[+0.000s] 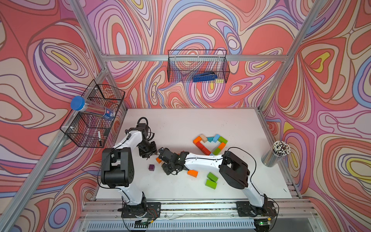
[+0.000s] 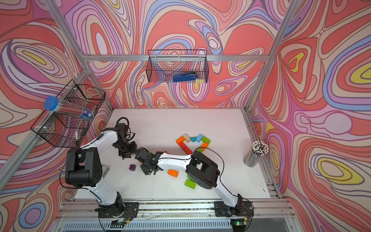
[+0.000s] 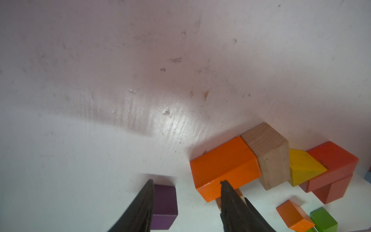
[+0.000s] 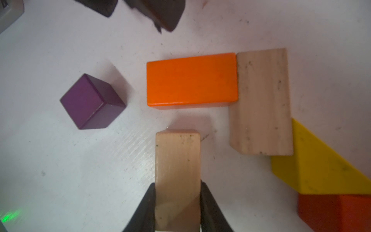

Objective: Assemble a heart with building blocks
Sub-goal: Assemble the building block at the center of the board.

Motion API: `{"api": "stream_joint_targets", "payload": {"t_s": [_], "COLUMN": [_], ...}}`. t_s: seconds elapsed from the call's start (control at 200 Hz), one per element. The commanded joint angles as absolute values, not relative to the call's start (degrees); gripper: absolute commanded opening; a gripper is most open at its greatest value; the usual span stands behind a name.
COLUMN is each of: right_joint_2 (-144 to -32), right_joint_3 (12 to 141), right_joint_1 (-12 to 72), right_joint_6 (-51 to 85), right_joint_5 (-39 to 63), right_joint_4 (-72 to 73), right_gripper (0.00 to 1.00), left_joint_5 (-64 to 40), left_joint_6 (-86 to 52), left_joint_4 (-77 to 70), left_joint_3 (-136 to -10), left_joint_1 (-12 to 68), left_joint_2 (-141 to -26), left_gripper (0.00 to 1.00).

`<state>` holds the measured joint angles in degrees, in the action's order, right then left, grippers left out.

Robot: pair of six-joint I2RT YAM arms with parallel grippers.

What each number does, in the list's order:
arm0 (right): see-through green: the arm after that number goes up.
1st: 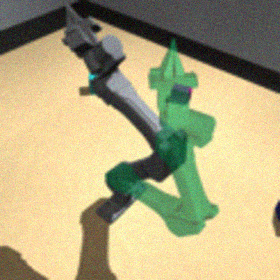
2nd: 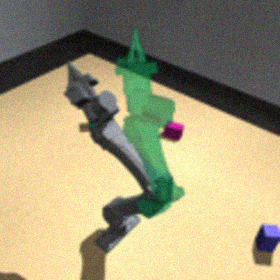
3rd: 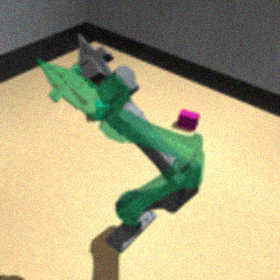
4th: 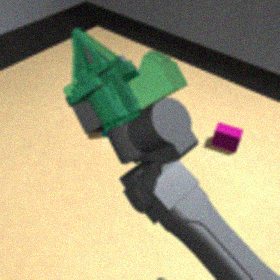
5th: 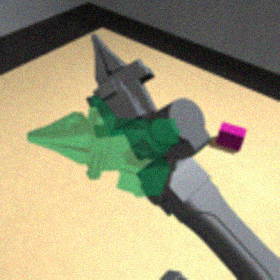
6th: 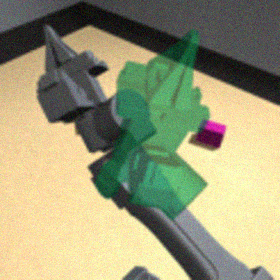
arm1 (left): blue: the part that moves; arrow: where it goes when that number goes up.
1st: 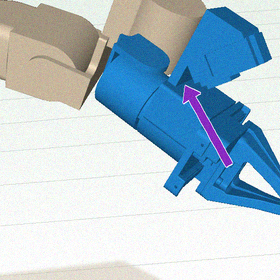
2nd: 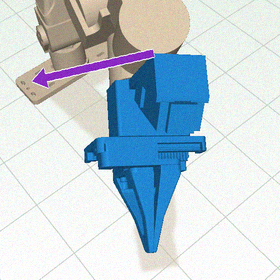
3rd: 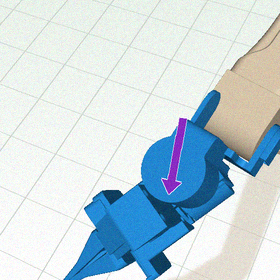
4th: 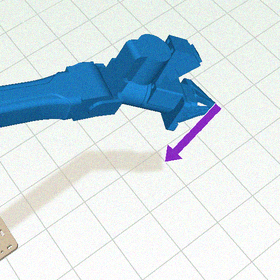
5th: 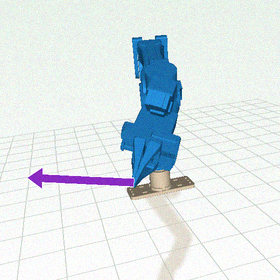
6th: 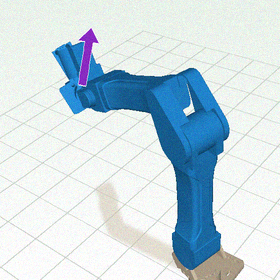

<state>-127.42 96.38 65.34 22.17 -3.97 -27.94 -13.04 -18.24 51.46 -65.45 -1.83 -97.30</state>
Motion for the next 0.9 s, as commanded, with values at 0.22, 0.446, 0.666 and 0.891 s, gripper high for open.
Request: {"api": "stream_joint_targets", "payload": {"t_s": [0.22, 0.446, 0.666, 0.891], "right_joint_2": [-130.60, -131.35, -131.91, -132.45], "right_joint_3": [99.05, 100.04, 100.80, 101.52], "right_joint_1": [65.71, 65.68, 65.64, 65.63], "right_joint_6": [22.92, 22.94, 22.94, 22.57], "right_joint_5": [-4.95, -4.92, -4.92, -4.64], "right_joint_4": [-29.42, -29.48, -29.61, -29.74], "right_gripper": [0.32, 0.32, 0.32, 0.32], "left_joint_5": [-12.65, -12.73, -12.90, -12.76], "left_joint_6": [-18.54, -18.55, -18.59, -18.63], "left_joint_4": [53.35, 53.43, 53.43, 53.39], "left_joint_3": [-64.62, -64.67, -64.61, -64.66], "left_joint_1": [-1.67, -1.68, -1.67, -1.66], "left_joint_2": [-97.73, -97.82, -97.91, -97.91], "left_gripper": [0.54, 0.54, 0.54, 0.54]}}
